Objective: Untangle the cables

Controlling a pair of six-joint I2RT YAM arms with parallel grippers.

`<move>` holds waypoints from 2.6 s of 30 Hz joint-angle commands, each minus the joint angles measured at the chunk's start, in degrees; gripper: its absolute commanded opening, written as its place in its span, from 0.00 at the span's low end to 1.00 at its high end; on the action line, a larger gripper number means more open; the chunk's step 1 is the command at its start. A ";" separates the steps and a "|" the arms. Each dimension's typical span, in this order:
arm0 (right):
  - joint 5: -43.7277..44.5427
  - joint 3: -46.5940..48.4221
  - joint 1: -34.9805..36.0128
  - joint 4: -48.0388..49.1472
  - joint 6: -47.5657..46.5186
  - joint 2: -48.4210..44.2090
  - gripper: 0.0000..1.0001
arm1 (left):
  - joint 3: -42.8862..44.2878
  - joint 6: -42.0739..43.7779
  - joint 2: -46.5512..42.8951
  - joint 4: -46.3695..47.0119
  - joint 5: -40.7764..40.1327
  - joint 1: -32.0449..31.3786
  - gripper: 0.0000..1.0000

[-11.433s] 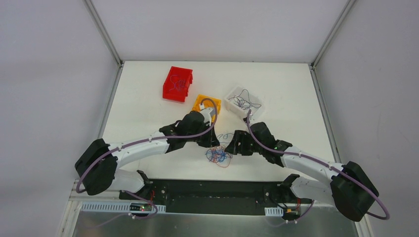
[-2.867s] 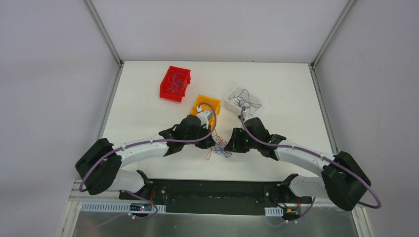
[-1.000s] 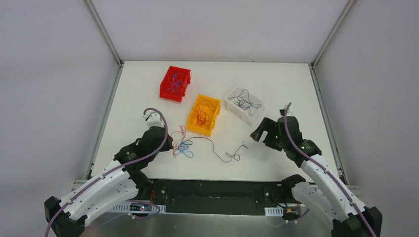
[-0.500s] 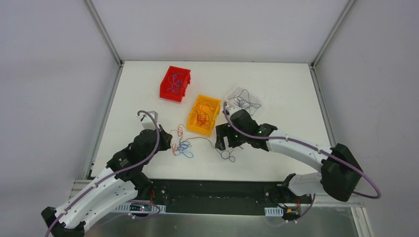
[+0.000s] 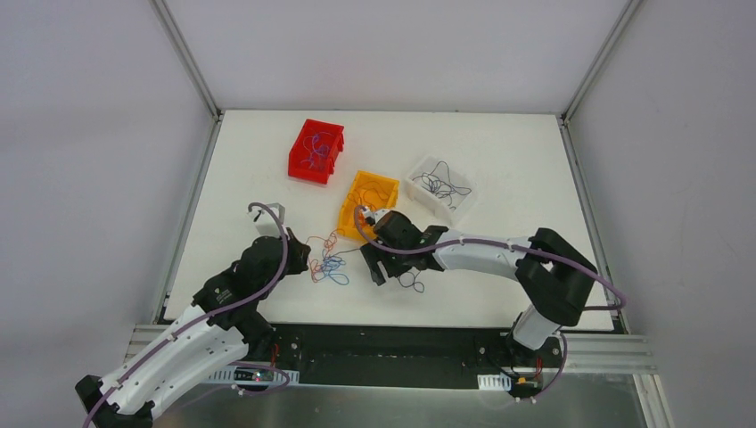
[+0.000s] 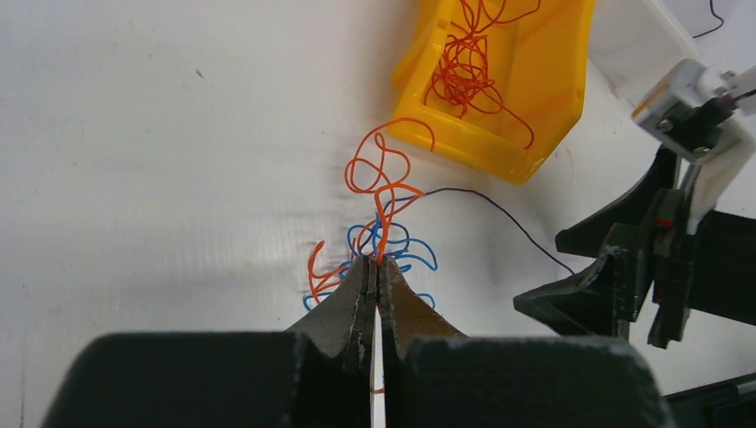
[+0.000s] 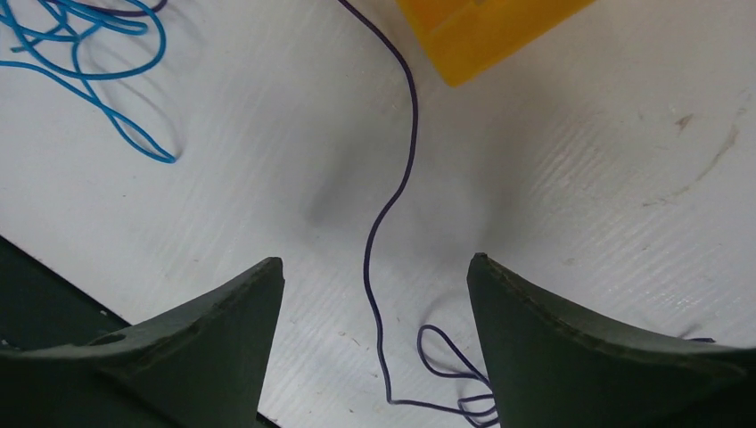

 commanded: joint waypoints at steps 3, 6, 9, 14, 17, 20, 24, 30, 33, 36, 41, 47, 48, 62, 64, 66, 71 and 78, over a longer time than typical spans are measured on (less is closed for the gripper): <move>7.40 2.76 2.38 0.11 2.31 3.84 0.67 | 0.00 1.33 -1.45 0.82 0.17 0.37 0.00; 11.21 1.93 2.39 -0.80 3.56 3.52 0.44 | -0.04 1.58 -2.01 0.28 -0.05 0.38 0.00; 12.81 -0.10 2.27 -1.00 4.23 1.26 0.00 | -0.01 1.63 -2.76 -0.48 -0.44 0.40 0.00; 14.47 -5.52 -0.84 -1.35 8.69 -7.52 0.00 | 0.31 1.89 -4.08 -1.98 -1.72 0.40 0.00; 15.56 -9.92 -5.70 -2.21 13.46 -15.10 0.00 | 0.59 1.98 -4.88 -3.35 -2.91 0.38 0.00; 14.35 -14.96 -14.34 -3.16 19.04 -23.47 0.00 | 1.00 2.07 -5.43 -4.71 -4.27 0.37 0.00; 11.82 -21.82 -27.38 -3.87 25.29 -35.67 0.00 | 1.72 1.62 -5.88 -6.82 -6.87 0.41 0.00; 10.78 -24.81 -45.22 -11.50 34.14 -43.73 0.00 | 2.22 -0.58 -6.77 -9.61 -10.25 0.38 0.00; 10.33 -24.79 -51.90 -14.75 37.89 -43.27 0.00 | 2.49 -2.00 -7.42 -12.00 -12.31 0.40 0.00; 11.08 -25.17 -55.80 -17.12 41.35 -42.42 0.00 | 3.46 -4.53 -8.18 -15.46 -16.16 0.38 0.00; 6.73 -27.15 -57.81 -14.29 40.59 -44.00 0.00 | 4.01 -6.82 -9.74 -18.20 -19.11 0.40 0.00; -7.16 -25.33 -54.95 -7.53 31.58 -45.85 0.00 | 4.03 -5.06 -7.84 -16.03 -15.88 0.41 0.00; -7.70 -24.42 -53.30 -7.57 30.67 -45.91 0.00 | 4.17 -4.65 -7.28 -15.61 -15.48 0.38 0.00; 1.40 -15.10 -33.12 -4.33 24.64 -43.17 0.00 | 6.25 1.05 -0.41 -10.15 -9.63 0.32 0.00; 1.93 -12.45 -33.09 -4.35 22.94 -42.11 0.00 | 6.42 1.72 -0.24 -10.01 -9.07 0.38 0.00; 2.83 -8.99 -33.11 -4.33 21.35 -40.92 0.00 | 6.35 1.93 -0.34 -10.00 -9.07 0.39 0.00; 4.06 -0.08 -33.66 -4.31 19.03 -36.62 0.00 | 5.74 1.84 -0.98 -9.59 -9.37 0.34 0.00; 2.72 12.82 -35.80 -4.18 18.87 -28.82 0.00 | 5.72 2.33 -0.92 -9.22 -9.11 0.38 0.00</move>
